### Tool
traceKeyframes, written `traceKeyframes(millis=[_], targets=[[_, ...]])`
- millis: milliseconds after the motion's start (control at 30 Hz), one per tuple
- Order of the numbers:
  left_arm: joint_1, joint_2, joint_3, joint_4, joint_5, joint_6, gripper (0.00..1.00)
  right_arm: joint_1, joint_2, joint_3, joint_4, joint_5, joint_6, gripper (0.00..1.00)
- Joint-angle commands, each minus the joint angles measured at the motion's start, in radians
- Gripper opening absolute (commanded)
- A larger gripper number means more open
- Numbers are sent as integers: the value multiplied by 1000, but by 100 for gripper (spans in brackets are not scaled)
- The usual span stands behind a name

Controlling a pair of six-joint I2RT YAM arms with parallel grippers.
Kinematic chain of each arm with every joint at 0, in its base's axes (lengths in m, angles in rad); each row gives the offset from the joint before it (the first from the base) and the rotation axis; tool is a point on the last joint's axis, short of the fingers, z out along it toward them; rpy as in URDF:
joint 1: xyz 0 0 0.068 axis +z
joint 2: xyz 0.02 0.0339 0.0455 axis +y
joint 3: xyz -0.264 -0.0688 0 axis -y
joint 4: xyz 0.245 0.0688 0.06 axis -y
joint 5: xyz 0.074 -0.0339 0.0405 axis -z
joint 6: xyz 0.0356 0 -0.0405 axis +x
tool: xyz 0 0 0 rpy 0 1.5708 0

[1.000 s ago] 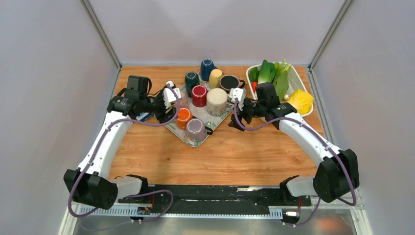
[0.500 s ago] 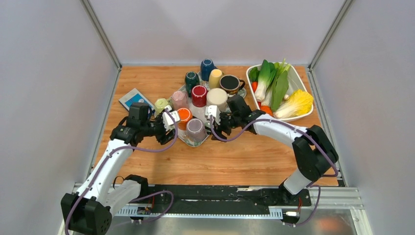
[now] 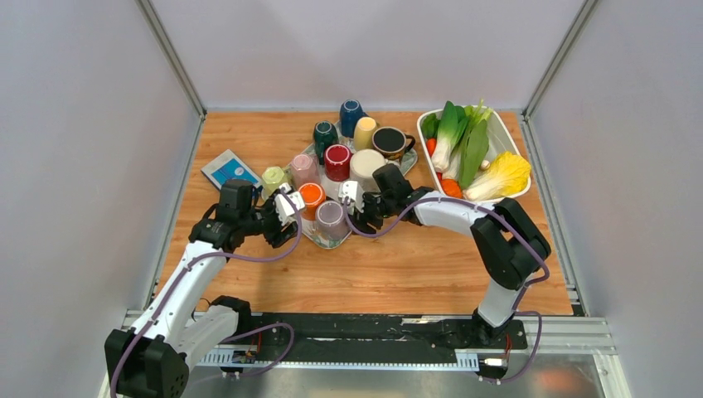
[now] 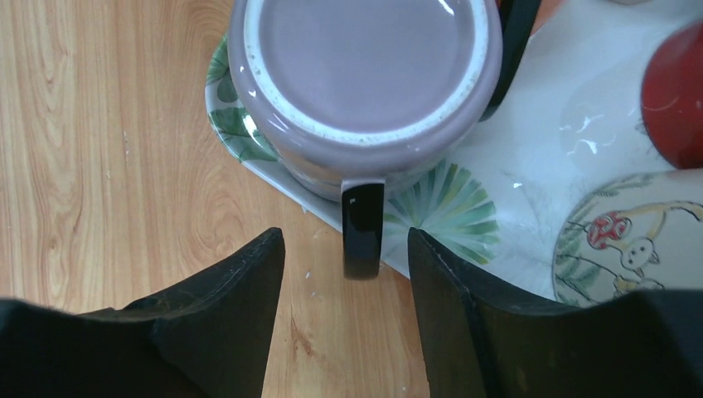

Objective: Turn the mug right side up
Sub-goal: Turn over the cup on the tray.

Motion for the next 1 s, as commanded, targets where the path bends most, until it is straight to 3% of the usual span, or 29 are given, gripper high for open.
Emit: traceKeyframes(millis=[0,133,333,467,600,767,967], targets=[[-3,-19,-8,40,2,-23,67,23,47,67,57,-18,2,59],[-4,-28,-22,43,0,-31,67,28,89,94,83,2,28,53],[-3,-35,-33,45,5,-40,67,29,102,95,90,29,26,35],[-3,-31,-32,53,-1,-19,67,26,66,61,86,38,27,21],[-4,-20,-20,60,-3,10,68,4,-5,37,53,32,55,0],[-4,-25,-42,154,8,14,70,-74,-60,59,-27,-114,155,0],[-17,-41,-113,459,9,-30,72,-197,-32,111,-73,-422,337,0]])
